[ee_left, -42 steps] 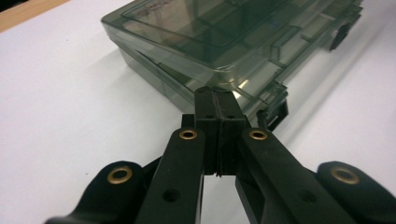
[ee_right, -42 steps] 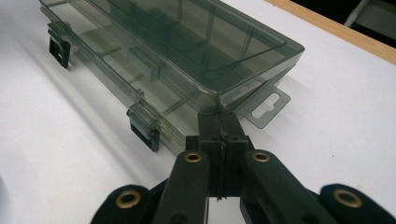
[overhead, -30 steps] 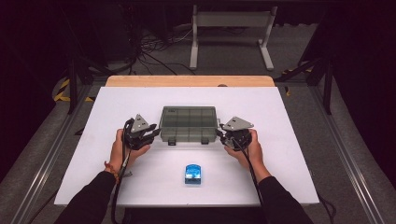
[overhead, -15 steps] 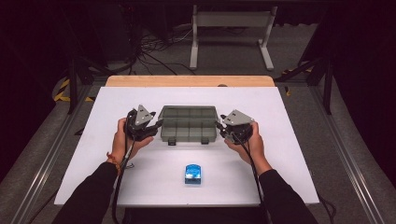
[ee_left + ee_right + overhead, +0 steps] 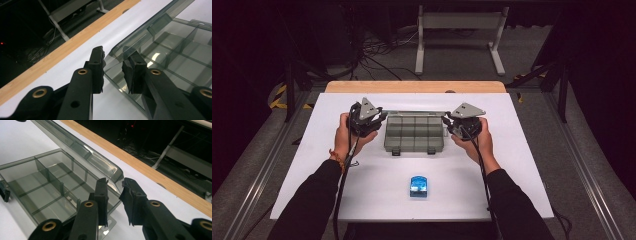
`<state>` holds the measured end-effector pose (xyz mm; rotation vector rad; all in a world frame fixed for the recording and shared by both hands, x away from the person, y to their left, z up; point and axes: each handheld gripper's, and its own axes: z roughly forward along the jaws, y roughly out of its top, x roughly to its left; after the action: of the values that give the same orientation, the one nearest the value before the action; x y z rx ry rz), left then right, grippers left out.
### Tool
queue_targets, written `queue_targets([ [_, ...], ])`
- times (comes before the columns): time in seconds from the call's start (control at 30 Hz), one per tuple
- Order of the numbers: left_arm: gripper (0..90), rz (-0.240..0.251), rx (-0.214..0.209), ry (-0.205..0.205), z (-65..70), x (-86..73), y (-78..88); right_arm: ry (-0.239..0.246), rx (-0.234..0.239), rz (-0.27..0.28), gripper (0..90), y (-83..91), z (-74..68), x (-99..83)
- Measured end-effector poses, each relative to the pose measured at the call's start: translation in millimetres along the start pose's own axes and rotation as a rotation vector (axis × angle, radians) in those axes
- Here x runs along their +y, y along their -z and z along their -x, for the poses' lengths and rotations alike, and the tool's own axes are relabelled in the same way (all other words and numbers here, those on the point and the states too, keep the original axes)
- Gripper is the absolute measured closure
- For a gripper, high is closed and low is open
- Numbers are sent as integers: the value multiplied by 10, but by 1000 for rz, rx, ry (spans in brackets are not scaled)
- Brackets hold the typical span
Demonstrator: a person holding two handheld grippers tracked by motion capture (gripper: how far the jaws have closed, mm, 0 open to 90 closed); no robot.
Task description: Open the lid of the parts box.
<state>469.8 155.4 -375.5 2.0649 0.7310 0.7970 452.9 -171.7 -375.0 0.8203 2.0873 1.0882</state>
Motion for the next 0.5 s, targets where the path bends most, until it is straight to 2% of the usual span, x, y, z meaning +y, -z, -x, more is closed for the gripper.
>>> queue_targets([
  [0.07,726,2,-16,4,-34,29,-15,-2,-9,1,768,-28,22,24],
  [0.23,752,14,-12,11,-102,82,-56,-21,-21,23,799,-77,93,64],
  [0.33,766,22,-15,29,-138,104,-90,-47,-30,27,817,-118,156,71],
  [0.5,770,27,-21,56,-218,122,-174,-59,-42,39,818,-183,217,102],
])
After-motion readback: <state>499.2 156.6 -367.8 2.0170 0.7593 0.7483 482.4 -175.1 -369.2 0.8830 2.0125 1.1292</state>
